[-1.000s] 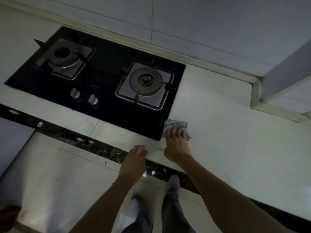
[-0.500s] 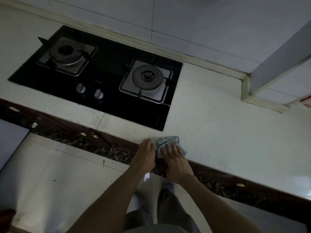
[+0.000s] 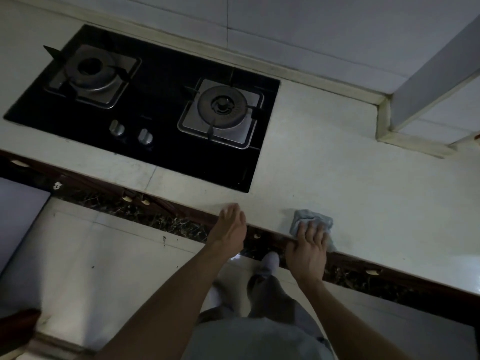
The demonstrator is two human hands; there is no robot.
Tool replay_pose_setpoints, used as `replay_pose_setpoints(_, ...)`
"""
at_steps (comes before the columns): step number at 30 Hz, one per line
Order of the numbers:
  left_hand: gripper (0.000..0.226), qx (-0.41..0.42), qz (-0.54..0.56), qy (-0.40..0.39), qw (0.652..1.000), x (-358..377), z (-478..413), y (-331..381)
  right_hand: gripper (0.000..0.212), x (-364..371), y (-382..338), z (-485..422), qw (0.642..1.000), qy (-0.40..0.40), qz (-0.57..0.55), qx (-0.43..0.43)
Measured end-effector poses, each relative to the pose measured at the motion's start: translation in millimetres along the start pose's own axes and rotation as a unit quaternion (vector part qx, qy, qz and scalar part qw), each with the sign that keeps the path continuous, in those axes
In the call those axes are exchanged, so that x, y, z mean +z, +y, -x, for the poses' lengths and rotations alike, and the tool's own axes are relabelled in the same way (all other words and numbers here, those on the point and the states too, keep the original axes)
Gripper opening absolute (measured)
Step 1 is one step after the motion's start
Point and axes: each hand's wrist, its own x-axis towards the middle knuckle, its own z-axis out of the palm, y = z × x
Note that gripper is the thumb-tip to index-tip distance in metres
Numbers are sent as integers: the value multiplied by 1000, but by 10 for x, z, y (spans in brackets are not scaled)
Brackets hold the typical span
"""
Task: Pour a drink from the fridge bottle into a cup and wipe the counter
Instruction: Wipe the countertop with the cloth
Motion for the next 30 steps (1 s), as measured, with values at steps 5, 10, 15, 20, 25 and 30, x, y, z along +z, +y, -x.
replay_pose_setpoints(5,61,28,72,0,997,-18,-49,188,71,77,-368,-50,999,-3,19,-31)
replay_pose_setpoints(10,49,46,91,-17,995,-161,-126,153,67,-40,-436,-521,983,-14,41,-181)
replay_pose_setpoints(15,48,42,92,-67,993,-255,-190,124,62,-276,-378,-1261,960,-26,57,-272)
replay_pose_setpoints(20,51,29,26,-108,993,-199,-248,196,65,-581,-94,-1837,959,-29,62,-276)
replay_pose_setpoints(25,60,-5,-9,-72,997,-224,-185,558,65,-567,579,-1764,974,8,29,-223)
replay_pose_setpoints(30,80,66,20,-69,995,-359,-353,1023,60,-558,1417,-1486,986,37,13,-159)
